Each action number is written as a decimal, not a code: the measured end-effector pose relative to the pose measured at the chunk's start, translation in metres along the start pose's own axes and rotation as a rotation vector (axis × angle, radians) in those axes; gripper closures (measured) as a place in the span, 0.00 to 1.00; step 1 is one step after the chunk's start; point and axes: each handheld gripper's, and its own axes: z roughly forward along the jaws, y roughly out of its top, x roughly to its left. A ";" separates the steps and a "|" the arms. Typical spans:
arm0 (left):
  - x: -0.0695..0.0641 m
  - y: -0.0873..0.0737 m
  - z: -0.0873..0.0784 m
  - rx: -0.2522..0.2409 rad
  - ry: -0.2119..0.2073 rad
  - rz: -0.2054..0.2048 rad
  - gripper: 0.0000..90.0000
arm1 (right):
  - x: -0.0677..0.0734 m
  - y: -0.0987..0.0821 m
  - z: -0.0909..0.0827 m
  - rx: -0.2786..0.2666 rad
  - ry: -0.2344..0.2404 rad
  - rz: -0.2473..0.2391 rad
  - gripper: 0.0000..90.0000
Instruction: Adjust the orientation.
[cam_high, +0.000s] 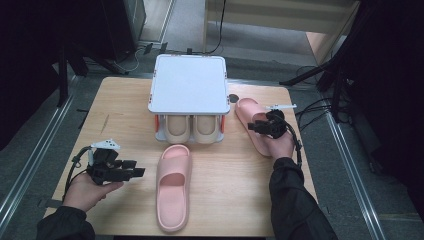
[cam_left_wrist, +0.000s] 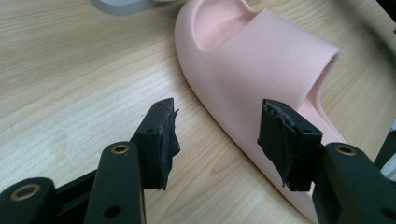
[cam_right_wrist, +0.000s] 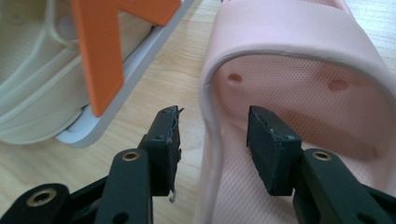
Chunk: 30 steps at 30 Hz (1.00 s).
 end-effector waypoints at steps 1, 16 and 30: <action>0.000 -0.001 -0.001 -0.002 0.000 -0.003 0.51 | -0.001 0.000 0.003 0.000 -0.001 0.000 0.62; -0.002 -0.012 -0.009 -0.017 0.015 -0.023 0.50 | 0.002 0.017 0.020 0.003 -0.037 -0.016 0.88; -0.002 -0.006 -0.001 -0.013 0.009 0.004 0.54 | -0.008 0.020 -0.013 -0.069 -0.006 0.086 0.95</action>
